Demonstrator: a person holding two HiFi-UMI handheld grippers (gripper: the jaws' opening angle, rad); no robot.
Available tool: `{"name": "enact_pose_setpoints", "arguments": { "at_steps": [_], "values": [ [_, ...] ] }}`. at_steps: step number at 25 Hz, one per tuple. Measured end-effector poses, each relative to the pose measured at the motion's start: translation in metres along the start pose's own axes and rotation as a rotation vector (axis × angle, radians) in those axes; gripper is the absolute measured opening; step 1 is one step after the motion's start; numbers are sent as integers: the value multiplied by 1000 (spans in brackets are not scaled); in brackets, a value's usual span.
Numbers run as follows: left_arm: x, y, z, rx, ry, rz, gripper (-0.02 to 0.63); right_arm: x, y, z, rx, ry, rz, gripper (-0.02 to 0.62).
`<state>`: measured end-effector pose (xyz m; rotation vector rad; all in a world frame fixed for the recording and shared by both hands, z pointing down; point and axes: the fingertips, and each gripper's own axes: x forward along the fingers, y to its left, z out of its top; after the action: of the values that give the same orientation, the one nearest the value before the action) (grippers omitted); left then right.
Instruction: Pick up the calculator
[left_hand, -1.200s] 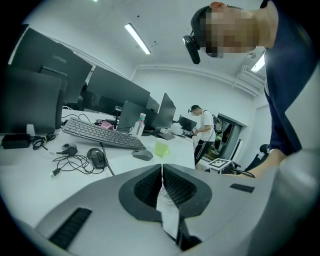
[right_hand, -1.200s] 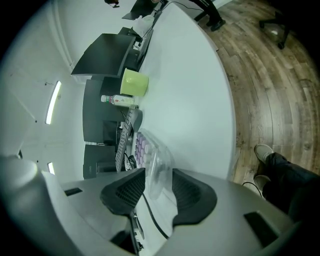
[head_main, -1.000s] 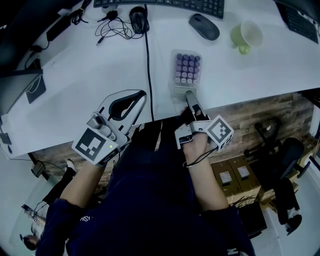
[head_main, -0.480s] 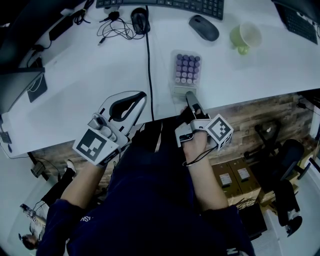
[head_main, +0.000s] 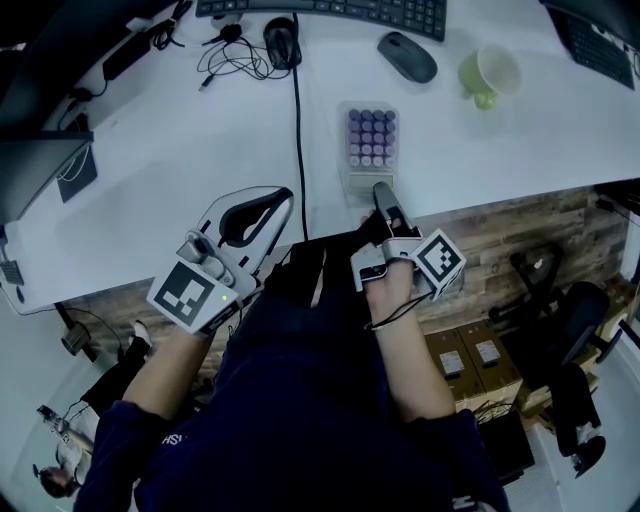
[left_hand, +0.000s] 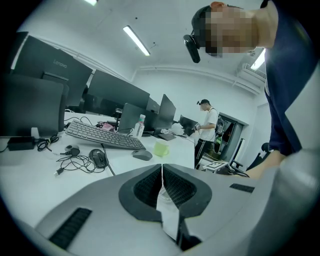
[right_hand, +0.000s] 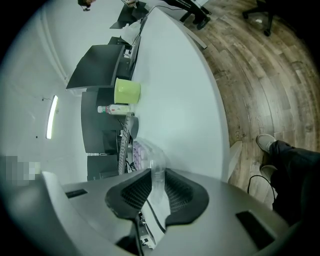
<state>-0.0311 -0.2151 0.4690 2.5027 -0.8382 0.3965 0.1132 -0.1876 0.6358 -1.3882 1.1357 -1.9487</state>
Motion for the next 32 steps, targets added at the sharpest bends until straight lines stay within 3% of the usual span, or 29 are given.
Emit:
{"name": "enact_pose_setpoints", "arguments": {
  "at_steps": [13, 32],
  "values": [
    [-8, -6, 2, 14, -21, 2, 35, -8, 3, 1, -10, 2, 36, 80],
    [-33, -28, 50, 104, -142, -8, 35, -44, 83, 5, -123, -17, 188, 80]
  ]
}}
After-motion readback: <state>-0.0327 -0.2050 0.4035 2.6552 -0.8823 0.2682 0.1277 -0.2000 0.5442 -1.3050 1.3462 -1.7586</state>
